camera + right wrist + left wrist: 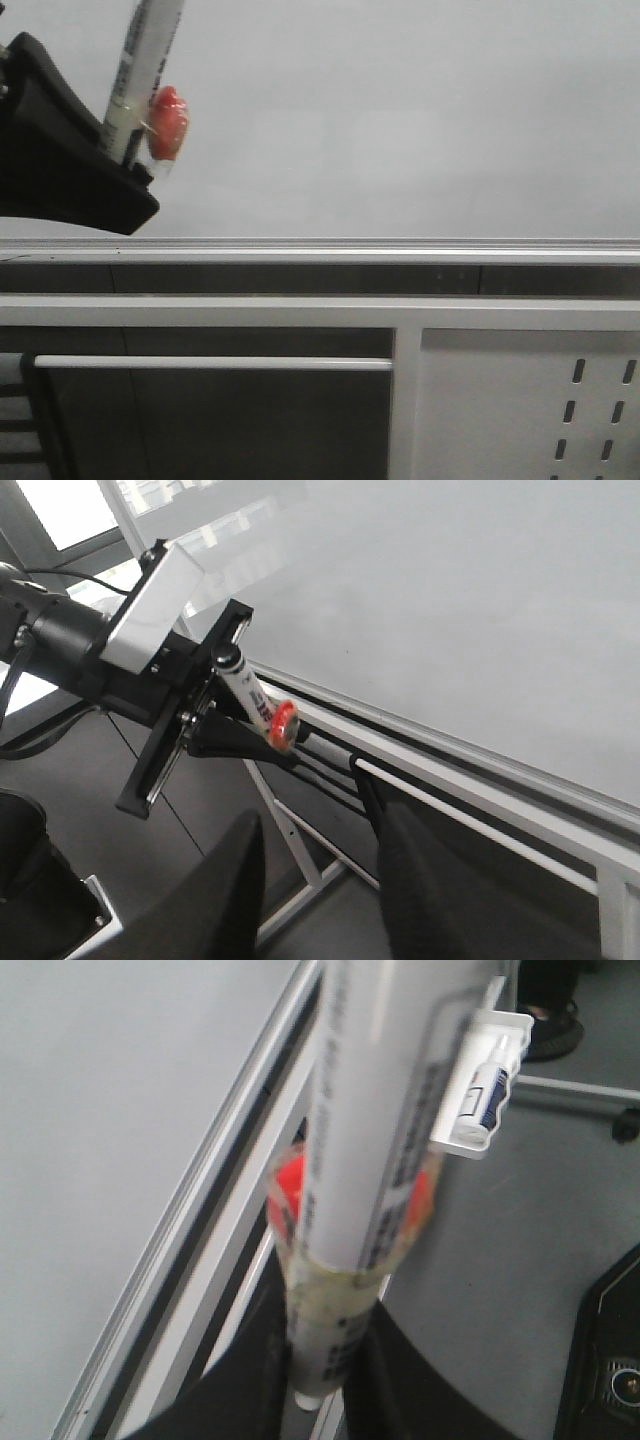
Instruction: Write number 1 on whiteboard
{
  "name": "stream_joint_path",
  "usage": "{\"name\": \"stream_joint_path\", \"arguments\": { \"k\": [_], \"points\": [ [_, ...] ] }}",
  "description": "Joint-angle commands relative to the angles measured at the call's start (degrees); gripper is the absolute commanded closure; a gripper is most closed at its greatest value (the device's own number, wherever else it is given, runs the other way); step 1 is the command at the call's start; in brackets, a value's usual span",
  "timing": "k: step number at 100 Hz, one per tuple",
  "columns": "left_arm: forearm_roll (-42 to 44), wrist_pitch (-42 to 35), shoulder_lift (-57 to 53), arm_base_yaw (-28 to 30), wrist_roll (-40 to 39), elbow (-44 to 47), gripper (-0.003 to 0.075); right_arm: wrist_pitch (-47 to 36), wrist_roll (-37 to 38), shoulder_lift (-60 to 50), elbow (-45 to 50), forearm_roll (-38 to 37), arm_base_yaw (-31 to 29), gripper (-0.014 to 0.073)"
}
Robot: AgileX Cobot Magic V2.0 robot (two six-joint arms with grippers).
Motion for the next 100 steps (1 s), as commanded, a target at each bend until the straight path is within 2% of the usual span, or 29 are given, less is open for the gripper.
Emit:
{"name": "stream_joint_path", "arguments": {
  "k": [1,24,37,47,61,75,93,100],
  "points": [
    [3.7,-0.8,0.6,-2.8,-3.5,-2.7,0.0738,0.7,-1.0,4.7,-4.6,2.7,0.0,0.0354],
    [19.7,4.3,5.7,-6.3,-18.5,-4.1,0.0738,5.3,-1.0,15.1,-8.9,0.8,0.0,0.0354],
    [22.6,5.6,6.9,-6.9,-21.5,-6.5,0.0738,6.4,-1.0,17.0,-9.0,0.9,0.5,0.0354],
    [22.6,5.5,7.2,-6.9,-21.5,-8.4,0.0738,5.8,-1.2,17.2,-9.0,0.9,3.5,0.0351],
    [22.9,5.5,7.5,-6.9,-21.5,-9.9,0.0738,-2.3,-2.7,18.7,-9.0,0.9,11.9,0.0298],
    [23.9,6.3,8.1,-6.9,-21.4,-10.0,0.0738,-12.6,-4.0,23.2,-9.7,0.9,23.5,0.0275],
    [24.6,7.6,8.5,-6.9,-21.4,-10.0,0.0738,-36.4,-4.0,29.8,-12.7,1.9,38.8,0.0275],
    [25.0,7.6,8.5,-6.9,-21.4,-10.0,0.0738,-41.5,-4.0,31.8,-13.7,2.8,42.4,0.0275]
  ]
}}
